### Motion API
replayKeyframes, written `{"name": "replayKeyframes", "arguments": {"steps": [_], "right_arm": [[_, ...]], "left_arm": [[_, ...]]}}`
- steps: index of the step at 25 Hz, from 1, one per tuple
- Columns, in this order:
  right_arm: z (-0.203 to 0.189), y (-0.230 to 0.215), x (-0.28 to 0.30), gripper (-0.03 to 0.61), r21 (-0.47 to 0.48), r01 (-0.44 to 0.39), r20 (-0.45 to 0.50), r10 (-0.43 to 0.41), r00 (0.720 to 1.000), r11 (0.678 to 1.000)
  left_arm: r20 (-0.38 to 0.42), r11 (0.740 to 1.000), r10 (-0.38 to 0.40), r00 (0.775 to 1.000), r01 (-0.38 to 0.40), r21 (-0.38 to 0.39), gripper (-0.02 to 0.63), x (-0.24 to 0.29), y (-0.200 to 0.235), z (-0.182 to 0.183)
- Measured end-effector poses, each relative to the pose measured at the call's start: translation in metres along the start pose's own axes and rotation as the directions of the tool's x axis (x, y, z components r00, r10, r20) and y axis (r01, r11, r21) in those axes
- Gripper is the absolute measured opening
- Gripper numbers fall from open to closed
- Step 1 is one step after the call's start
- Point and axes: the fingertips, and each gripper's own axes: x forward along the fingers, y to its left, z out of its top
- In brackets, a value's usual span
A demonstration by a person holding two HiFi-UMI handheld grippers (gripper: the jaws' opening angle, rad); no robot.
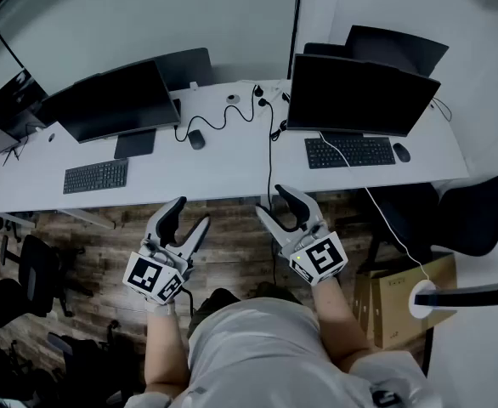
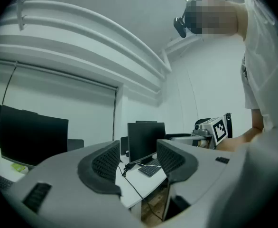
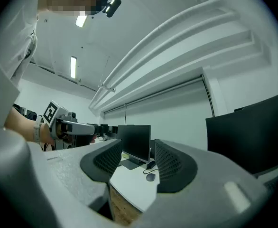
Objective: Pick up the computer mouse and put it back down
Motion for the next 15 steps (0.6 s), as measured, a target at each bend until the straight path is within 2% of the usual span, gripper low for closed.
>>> {"name": "replayKeyframes", "arguments": {"steps": [8, 12, 15], "right_arm": [[-0.009, -0.03, -0.025, 0.196, 0.039, 0.006, 0.004, -0.006, 1.0, 0.999], [-0.015, -0.04, -0.031, 0.196, 0.111, 0.01, 0.021, -0.012, 1.0, 0.994], [-0.023, -0.048, -0.029, 0.196, 0.126, 0.019, 0.002, -0.019, 1.0, 0.992]], "left_arm": [[-0.047, 1.0, 0.024, 0.999, -0.024, -0.015, 0.224, 0.031, -0.025, -0.016], [-0.138, 0.997, 0.059, 0.989, -0.051, 0.064, 0.222, 0.04, -0.028, -0.038], [-0.132, 0.998, 0.055, 0.99, -0.053, 0.023, 0.222, 0.047, -0.022, -0.05]]}}
